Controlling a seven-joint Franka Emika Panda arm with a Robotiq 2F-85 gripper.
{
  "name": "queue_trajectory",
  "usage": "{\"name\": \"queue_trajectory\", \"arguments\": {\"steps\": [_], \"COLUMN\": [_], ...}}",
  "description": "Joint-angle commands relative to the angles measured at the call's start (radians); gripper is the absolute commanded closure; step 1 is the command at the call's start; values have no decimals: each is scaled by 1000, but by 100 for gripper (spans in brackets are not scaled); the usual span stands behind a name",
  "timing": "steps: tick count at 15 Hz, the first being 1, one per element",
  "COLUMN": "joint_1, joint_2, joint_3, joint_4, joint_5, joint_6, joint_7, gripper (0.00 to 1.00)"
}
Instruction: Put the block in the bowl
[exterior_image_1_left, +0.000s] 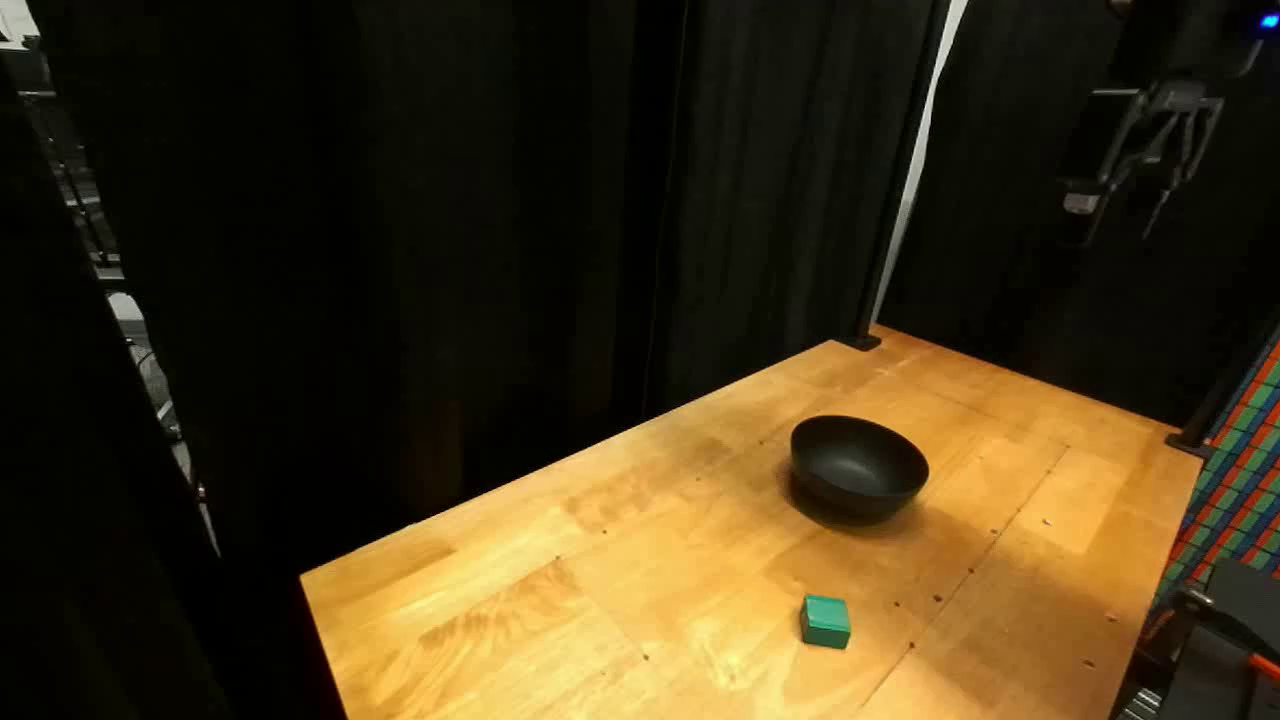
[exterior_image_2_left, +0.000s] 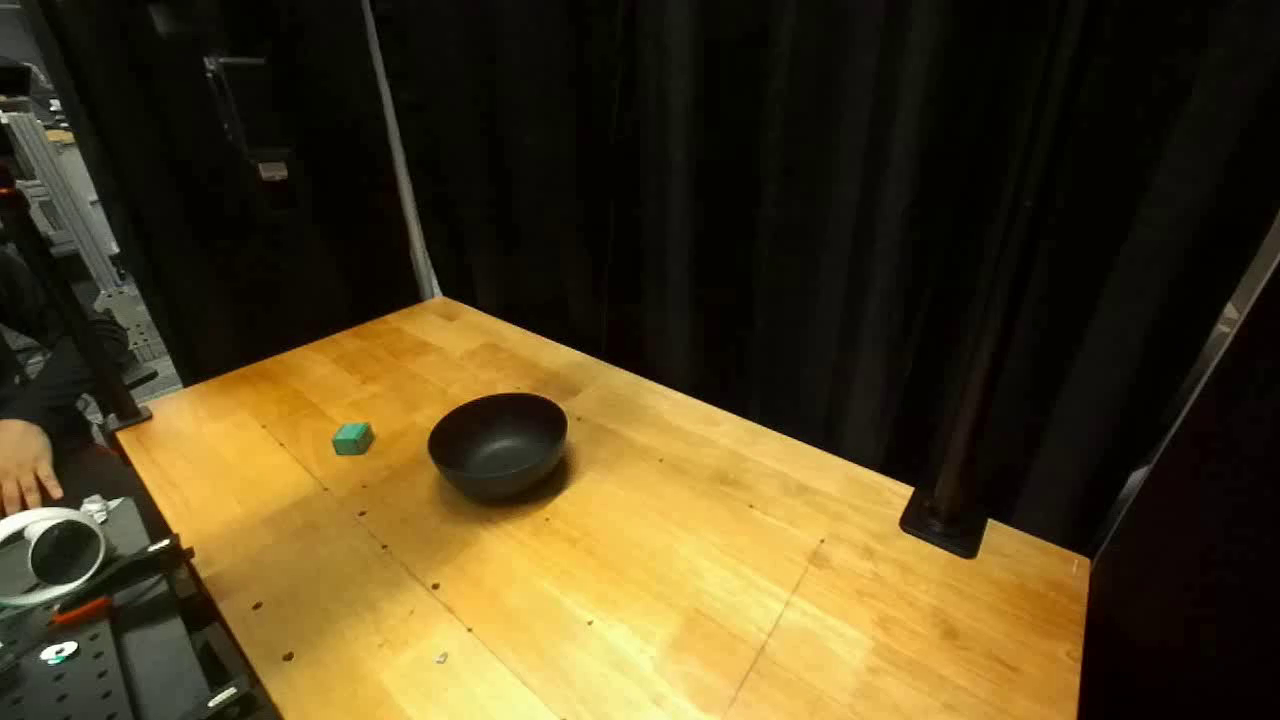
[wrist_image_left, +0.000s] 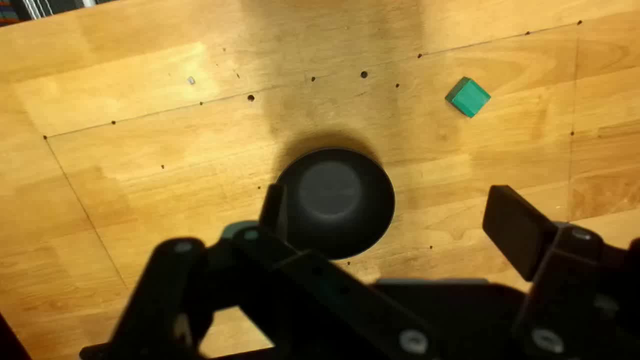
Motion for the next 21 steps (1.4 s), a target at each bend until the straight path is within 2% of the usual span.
{"name": "queue_trajectory", "arguments": {"steps": [1,6,7,11,14,18,21], "joint_1": [-4,-4,-8,18,69,149,193], "joint_2": [0,-5,2,78,188,374,525], "joint_3": [3,3,15,78,115,147,177], "joint_4": [7,18,2,-130,-198,-232,-205], "joint_5": [2,2,-8,-10,48,162,202], "joint_6": [-2,-2,29,257,380,554,713], "joint_7": [-2,-2,18,76,88,67,73], "gripper": [0,0,0,0,0,0,0]}}
